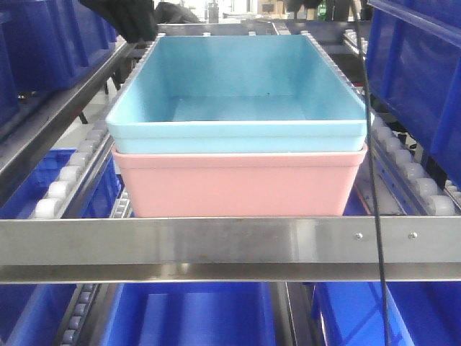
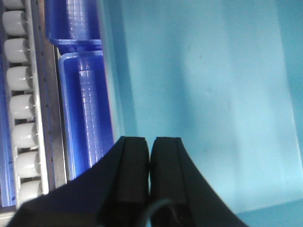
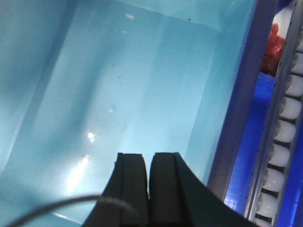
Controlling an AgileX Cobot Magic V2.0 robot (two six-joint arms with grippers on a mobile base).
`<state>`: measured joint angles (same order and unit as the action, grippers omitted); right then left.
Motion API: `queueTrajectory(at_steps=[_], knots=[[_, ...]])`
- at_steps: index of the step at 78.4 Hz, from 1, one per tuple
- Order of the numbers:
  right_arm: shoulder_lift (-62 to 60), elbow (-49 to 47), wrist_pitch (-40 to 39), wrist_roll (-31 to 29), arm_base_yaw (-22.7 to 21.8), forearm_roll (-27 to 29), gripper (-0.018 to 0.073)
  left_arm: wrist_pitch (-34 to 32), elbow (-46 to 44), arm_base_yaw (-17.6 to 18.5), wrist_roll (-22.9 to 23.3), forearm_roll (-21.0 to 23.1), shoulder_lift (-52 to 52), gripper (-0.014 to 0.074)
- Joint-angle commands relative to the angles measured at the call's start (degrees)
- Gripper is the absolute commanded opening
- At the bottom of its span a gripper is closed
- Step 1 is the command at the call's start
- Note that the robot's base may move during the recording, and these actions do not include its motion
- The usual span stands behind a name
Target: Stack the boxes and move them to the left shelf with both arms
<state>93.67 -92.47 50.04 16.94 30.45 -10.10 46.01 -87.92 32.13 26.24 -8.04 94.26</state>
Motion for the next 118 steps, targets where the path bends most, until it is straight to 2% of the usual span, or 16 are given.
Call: queueTrajectory(at_steps=[1, 14, 35, 43, 54, 61, 82, 118], knots=[[-6.92, 2.08, -6.59, -0.82, -0.03, -1.32, 0.0055, -7.35, 3.87, 0.36, -0.32, -0.80, -7.89, -0.0002], [-17.47, 14.77, -15.46, -0.82, -0.03, -1.32, 0.0055, -15.83, 16.60, 0.36, -1.67, -0.70, -17.89, -0.0002], [-37.28, 33.33, -23.10, -0.82, -0.03, -1.37, 0.0052, -22.41, 32.25, 0.89, -3.13, 0.48, -33.30, 0.0001], [-44.65, 39.78, -27.71, -0.82, -0.03, -1.41, 0.0052, -26.32, 37.70, 3.29, -3.22, 0.48, -39.24, 0.0001], [-55.51, 48.89, -35.75, -0.82, -0.03, -1.54, 0.0052, -32.41, 44.62, 8.79, -3.22, 0.10, -47.53, 0.0000], [-61.87, 53.27, -38.37, -0.82, -0.03, -1.78, 0.0052, -34.03, 48.55, 12.29, -3.22, 0.10, -52.64, 0.0000], [-76.58, 57.26, -34.23, -0.82, -0.03, -1.78, 0.0052, -34.03, 55.07, 19.75, -3.22, 0.10, -65.32, 0.0000], [-77.60, 57.28, -33.31, -0.82, -0.03, -1.78, 0.0052, -34.03, 55.64, 19.98, -3.22, 0.10, -67.11, 0.0000]])
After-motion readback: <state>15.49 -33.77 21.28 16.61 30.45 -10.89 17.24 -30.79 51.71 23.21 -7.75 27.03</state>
